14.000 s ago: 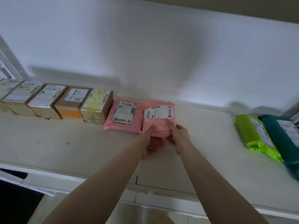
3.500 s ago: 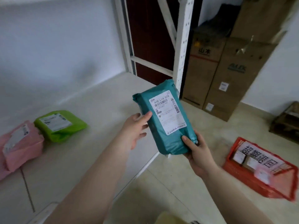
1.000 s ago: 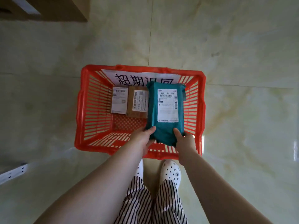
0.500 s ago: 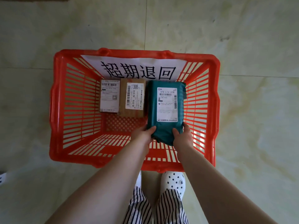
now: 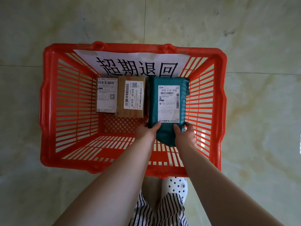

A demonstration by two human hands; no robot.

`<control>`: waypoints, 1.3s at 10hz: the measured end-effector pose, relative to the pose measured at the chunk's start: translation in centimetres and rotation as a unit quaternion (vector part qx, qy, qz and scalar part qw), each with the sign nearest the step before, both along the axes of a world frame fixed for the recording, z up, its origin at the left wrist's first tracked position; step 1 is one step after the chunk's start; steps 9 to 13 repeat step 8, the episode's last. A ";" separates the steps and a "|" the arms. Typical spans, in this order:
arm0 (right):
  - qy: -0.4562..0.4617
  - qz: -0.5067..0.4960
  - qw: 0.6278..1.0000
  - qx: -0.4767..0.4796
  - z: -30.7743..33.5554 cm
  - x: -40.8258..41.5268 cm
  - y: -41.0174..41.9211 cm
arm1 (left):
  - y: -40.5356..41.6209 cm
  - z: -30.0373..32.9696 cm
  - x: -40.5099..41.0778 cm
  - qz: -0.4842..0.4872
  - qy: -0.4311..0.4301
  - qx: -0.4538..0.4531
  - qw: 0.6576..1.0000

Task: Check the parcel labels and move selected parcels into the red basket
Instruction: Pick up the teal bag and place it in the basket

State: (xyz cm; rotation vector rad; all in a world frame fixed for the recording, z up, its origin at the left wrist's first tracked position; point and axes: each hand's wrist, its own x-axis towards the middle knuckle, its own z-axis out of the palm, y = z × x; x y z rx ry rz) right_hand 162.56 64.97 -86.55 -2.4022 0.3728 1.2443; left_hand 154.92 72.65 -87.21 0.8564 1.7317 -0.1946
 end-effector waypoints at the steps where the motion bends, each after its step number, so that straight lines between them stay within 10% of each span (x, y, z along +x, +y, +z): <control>1: -0.001 0.024 1.000 -0.010 0.0 0.2 0.0 | -0.1 0.2 0.2 -0.009 0.007 0.007 1.000; 13: 0.014 0.056 0.998 -0.036 1.7 0.0 -0.4 | -0.2 1.0 -0.8 -0.043 0.029 0.024 0.998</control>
